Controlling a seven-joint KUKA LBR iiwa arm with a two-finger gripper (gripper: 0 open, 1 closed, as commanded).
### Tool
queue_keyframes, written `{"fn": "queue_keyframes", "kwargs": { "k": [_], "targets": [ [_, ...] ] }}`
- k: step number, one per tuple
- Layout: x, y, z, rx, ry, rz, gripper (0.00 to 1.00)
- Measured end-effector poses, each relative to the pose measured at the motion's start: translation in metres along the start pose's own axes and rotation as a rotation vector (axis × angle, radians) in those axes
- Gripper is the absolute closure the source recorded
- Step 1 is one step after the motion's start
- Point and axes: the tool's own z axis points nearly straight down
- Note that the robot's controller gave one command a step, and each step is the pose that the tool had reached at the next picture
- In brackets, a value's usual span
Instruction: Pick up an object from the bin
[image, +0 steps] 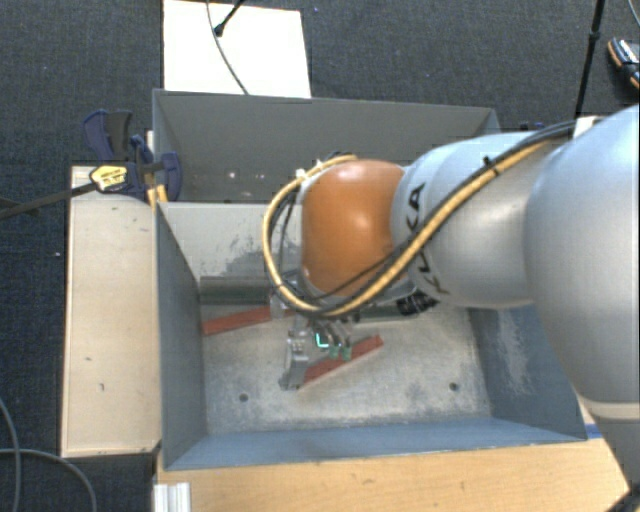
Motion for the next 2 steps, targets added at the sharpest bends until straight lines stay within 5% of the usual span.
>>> {"fn": "queue_keyframes", "kwargs": {
  "k": [1, 2],
  "targets": [
    [-0.002, -0.001, -0.004, -0.001, -0.007, 0.005, 0.00],
    [-0.009, -0.054, 0.020, -0.002, -0.009, -0.152, 0.00]
  ]
}}
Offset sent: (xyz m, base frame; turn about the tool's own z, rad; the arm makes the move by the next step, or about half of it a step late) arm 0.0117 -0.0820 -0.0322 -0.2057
